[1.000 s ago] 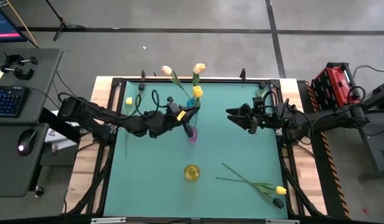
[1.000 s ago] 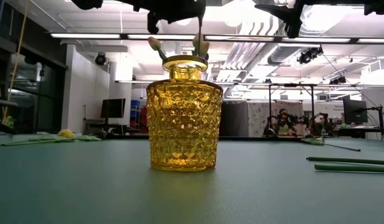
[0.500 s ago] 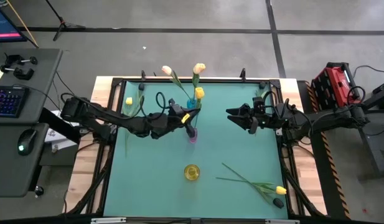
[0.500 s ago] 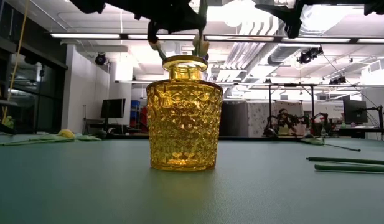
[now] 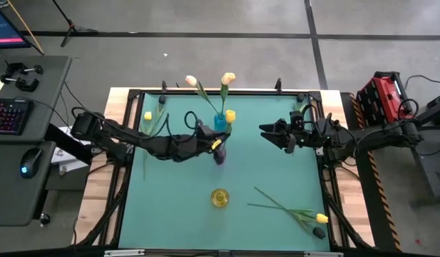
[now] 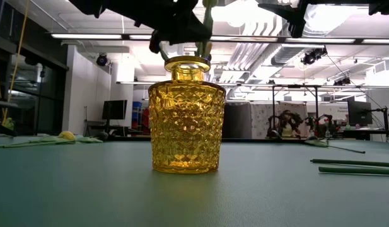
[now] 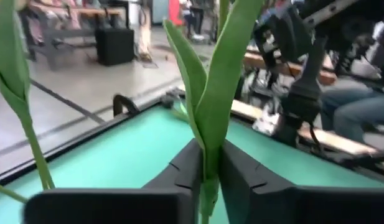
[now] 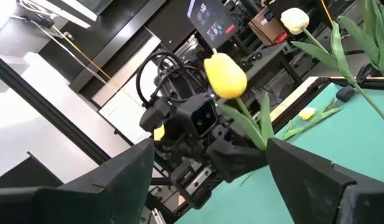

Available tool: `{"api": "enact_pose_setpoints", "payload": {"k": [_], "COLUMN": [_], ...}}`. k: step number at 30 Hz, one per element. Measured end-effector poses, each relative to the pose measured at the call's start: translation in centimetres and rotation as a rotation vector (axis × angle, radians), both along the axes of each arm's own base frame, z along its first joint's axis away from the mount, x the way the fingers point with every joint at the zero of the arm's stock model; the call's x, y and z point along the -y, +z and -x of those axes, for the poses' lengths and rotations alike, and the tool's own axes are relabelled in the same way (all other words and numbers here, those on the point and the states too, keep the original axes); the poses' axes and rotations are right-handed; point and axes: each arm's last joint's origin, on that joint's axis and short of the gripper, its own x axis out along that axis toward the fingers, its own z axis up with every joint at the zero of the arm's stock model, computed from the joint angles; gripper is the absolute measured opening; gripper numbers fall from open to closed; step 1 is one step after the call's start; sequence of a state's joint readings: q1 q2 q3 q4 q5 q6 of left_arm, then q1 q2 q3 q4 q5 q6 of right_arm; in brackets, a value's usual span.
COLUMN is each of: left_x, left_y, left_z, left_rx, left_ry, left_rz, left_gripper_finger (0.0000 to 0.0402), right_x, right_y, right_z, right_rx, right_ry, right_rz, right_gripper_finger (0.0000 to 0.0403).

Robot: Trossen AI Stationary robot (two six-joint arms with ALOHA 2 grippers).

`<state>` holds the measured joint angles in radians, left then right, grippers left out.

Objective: Sort flowers into vase by color
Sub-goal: Put the bottom left yellow flower into the purple vase, then put the right yellow flower into the purple vase

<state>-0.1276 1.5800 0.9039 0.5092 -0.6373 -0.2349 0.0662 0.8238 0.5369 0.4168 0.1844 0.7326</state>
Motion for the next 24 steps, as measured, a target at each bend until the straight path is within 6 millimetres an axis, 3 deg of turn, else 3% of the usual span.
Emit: {"api": "enact_pose_setpoints", "payload": {"k": [14,18,24], "left_x": [-0.5,-0.7,-1.0], "left_y": [2.6,3.9,5.5], "left_z": [4.1,6.1,8.6], "left_rx": [-0.152,-0.179,-0.163], "left_ry": [-0.028,-0.019,-0.001], "left_rz": [0.068,0.091,0.152], "left_gripper_finger": [0.0253,0.0279,0.0282], "right_x": [0.0,-0.1,-0.1], "right_y": [0.1,0.1,-0.2], "right_z": [0.0,0.0,0.0], "right_rx": [0.010,0.010,-0.023], "right_ry": [0.009,0.019,0.030], "right_rz": [0.001,0.001,-0.026], "right_gripper_finger": [0.0298,0.0298,0.0298]}}
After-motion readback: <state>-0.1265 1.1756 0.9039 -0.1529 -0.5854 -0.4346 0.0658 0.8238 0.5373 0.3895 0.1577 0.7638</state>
